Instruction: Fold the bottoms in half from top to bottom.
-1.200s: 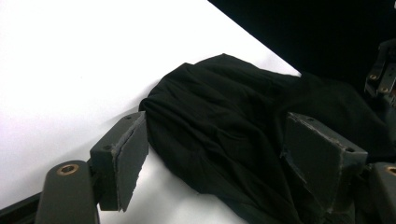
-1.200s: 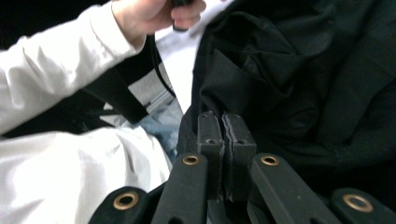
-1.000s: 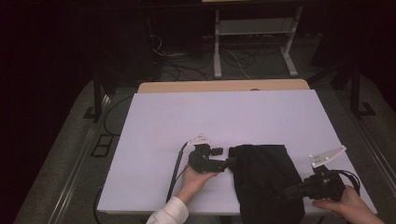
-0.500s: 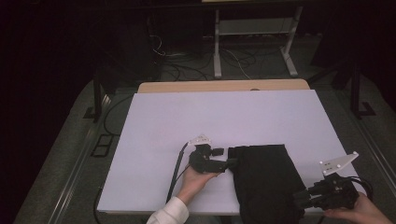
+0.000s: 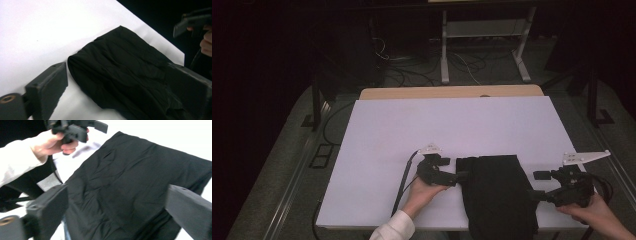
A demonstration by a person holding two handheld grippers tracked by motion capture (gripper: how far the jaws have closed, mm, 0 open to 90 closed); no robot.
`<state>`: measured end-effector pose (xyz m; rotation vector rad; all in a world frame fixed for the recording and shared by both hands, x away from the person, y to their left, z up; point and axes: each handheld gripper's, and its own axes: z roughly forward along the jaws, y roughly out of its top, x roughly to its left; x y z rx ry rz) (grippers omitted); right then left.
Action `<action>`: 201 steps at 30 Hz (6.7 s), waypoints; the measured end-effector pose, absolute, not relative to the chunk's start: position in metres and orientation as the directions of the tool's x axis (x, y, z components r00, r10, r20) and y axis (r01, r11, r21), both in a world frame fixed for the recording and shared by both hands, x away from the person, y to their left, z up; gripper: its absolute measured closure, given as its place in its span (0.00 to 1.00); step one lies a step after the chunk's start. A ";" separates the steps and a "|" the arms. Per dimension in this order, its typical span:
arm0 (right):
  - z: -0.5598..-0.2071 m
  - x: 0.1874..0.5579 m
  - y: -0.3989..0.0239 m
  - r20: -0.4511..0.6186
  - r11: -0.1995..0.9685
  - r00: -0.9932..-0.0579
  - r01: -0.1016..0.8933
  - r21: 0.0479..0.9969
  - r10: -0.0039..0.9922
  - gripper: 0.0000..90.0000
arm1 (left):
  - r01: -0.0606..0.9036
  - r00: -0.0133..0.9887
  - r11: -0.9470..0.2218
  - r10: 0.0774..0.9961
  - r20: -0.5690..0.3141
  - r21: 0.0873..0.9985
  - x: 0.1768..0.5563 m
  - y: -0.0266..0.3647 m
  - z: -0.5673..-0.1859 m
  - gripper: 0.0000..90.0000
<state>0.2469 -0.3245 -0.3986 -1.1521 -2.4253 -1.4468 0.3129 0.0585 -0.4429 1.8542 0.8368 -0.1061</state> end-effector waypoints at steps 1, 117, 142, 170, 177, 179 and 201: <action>-0.398 0.248 -0.324 0.425 0.266 -0.711 0.640 0.721 0.560 0.01 | 0.588 0.753 -0.209 0.495 -0.434 0.781 0.313 0.058 -0.443 0.03; -0.435 0.386 -0.284 0.409 0.289 -0.634 0.712 0.640 0.656 0.94 | 0.581 0.747 -0.298 0.564 -0.351 0.757 0.364 0.063 -0.425 0.94; -0.415 0.428 -0.229 0.400 0.228 -0.611 0.699 0.678 0.683 0.94 | 0.536 0.740 -0.331 0.627 -0.244 0.776 0.414 0.109 -0.388 0.94; -0.413 0.480 -0.217 0.402 0.159 -0.567 0.697 0.699 0.719 0.94 | 0.507 0.706 -0.261 0.673 -0.222 0.821 0.468 0.122 -0.399 0.93; -0.423 0.487 -0.212 0.398 0.141 -0.547 0.699 0.701 0.737 0.94 | 0.541 0.665 -0.213 0.700 -0.260 0.813 0.479 0.121 -0.415 0.93; -0.425 0.491 -0.210 0.391 0.149 -0.541 0.706 0.693 0.745 0.94 | 0.549 0.652 -0.212 0.715 -0.254 0.809 0.481 0.120 -0.419 0.93; -0.419 0.487 -0.215 0.348 0.194 -0.582 0.672 0.714 0.735 0.48 | 0.608 0.658 -0.223 0.679 -0.326 0.762 0.480 0.133 -0.424 0.36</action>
